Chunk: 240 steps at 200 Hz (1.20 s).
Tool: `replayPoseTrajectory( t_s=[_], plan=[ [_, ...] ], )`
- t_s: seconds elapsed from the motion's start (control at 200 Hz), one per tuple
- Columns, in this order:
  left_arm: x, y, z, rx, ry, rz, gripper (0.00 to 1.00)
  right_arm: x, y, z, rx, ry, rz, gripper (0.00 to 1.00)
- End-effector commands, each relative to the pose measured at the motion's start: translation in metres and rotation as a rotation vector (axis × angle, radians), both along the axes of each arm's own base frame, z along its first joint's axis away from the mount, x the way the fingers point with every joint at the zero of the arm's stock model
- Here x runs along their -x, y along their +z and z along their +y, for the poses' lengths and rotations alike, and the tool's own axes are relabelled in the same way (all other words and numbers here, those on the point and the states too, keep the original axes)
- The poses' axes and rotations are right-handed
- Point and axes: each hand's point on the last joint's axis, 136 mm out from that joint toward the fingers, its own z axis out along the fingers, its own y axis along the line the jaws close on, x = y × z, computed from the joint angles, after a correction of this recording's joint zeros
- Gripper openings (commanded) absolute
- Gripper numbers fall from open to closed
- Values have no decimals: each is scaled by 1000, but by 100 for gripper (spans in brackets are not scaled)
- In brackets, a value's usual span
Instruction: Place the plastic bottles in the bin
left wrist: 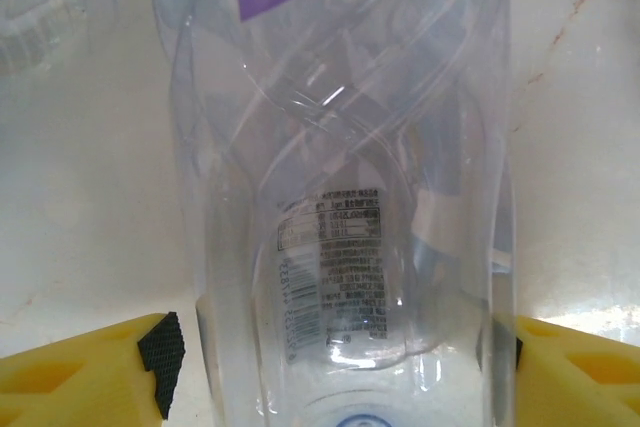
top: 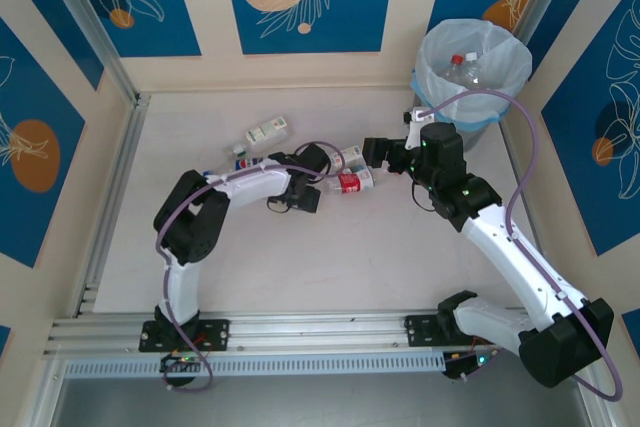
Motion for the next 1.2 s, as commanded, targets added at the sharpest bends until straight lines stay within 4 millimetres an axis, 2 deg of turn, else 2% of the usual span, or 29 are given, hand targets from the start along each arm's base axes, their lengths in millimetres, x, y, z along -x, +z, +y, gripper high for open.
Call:
replayPoseTrajectory(
  t_s=[0.0,0.23,0.41,0.575,0.895,1.195],
  plan=[
    [1,1,-4,-23,-22,-8,76,-3,2,-2,-23,-22,1,100],
    [0,-7,-5,-41,-27,3,68,-1,-1,1,-38,-15,22,100],
    [0,-4,-4,-51,-39,-9,51,1,-2,6,-55,12,26,100],
    [1,2,-3,-44,-52,-18,38,4,-12,18,-99,57,71,100],
    [7,23,-3,23,-61,-70,36,8,-24,28,-109,89,133,100],
    [17,55,-2,176,-98,-216,35,20,-44,54,-130,178,236,100]
  ],
)
